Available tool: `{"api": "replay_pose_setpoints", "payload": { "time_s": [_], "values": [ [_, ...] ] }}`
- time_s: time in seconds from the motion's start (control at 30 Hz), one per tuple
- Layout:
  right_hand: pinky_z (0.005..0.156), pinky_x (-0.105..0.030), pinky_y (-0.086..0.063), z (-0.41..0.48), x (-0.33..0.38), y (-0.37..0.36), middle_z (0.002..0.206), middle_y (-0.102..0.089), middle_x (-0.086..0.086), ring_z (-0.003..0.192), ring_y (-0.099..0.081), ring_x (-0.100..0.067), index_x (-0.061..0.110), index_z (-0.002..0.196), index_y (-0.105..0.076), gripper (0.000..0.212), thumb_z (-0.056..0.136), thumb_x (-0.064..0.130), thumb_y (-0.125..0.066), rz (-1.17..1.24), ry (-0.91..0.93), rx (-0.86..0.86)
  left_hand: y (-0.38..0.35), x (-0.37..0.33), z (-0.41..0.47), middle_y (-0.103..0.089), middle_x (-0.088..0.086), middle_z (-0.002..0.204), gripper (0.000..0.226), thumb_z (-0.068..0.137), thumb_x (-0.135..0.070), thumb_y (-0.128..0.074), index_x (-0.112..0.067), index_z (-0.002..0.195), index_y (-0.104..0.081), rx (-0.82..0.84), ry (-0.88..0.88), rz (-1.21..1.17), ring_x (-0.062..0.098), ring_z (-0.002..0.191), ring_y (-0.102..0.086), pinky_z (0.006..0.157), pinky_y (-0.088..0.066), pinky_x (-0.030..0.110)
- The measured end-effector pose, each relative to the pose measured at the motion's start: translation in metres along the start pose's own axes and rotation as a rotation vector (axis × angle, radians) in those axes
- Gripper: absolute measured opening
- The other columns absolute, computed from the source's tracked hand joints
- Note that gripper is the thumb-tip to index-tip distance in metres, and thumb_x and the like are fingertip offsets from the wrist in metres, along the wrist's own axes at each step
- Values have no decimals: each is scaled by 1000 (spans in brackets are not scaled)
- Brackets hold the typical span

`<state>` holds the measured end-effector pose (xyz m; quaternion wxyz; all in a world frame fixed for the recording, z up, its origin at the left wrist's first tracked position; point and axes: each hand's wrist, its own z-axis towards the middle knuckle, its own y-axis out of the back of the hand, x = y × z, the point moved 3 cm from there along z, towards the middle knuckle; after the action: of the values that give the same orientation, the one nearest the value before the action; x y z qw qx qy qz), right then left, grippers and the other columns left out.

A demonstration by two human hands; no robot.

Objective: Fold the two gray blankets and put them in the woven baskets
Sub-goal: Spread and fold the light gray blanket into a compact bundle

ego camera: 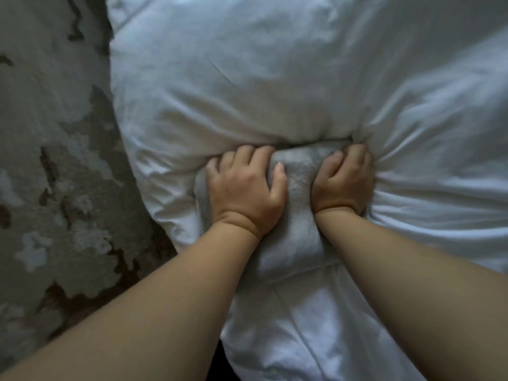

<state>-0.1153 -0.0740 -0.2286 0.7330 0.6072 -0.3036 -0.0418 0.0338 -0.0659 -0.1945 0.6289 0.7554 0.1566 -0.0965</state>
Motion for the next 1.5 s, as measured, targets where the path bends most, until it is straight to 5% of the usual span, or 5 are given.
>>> {"api": "replay_pose_setpoints", "payload": {
  "time_s": [0.17, 0.27, 0.43, 0.6, 1.5],
  "values": [
    [91, -45, -41, 21, 15, 22, 122, -57, -26, 113, -53, -42, 0, 112, -54, 42, 92, 30, -33, -151, -175, 295, 58, -33, -33, -53, 10, 137, 40, 89, -32, -49, -19, 126, -60, -105, -91, -25, 29, 131, -44, 112, -20, 57],
    [101, -43, -36, 34, 29, 48, 133, -49, -29, 123, -47, -43, -3, 126, -48, 46, 96, 27, -31, -133, -210, 479, 59, -30, -55, -9, 4, 161, 79, 86, -65, -37, -27, 152, -16, 262, -124, 48, 23, 148, 2, 114, 11, 52],
    [107, -46, -28, 3, 72, 108, 138, -44, -21, 129, -39, -39, 10, 133, -51, 66, 83, 50, -37, -96, 585, 385, 62, 4, -43, 20, -4, 159, 109, 70, -82, -44, -37, 149, 14, 450, -89, -16, 21, 145, 23, 113, 16, 51],
    [118, -40, 15, -22, 57, 97, 158, 27, -3, 144, 27, -20, 41, 131, 40, 123, 56, 88, -45, -336, 853, 967, 53, 29, -46, 38, -9, 150, 144, 45, -83, -65, -39, 137, 38, 609, -183, 27, 17, 137, 37, 108, 21, 48],
    [110, -62, 15, 6, 7, 40, 108, 71, -12, 117, 53, -30, 25, 102, 67, 167, 38, 67, -82, -826, 713, 1251, -8, 42, -23, 72, 2, 110, 163, 37, -72, -79, -34, 102, 65, 799, -80, 323, 25, 103, 64, 98, 18, 71]
  ]
}}
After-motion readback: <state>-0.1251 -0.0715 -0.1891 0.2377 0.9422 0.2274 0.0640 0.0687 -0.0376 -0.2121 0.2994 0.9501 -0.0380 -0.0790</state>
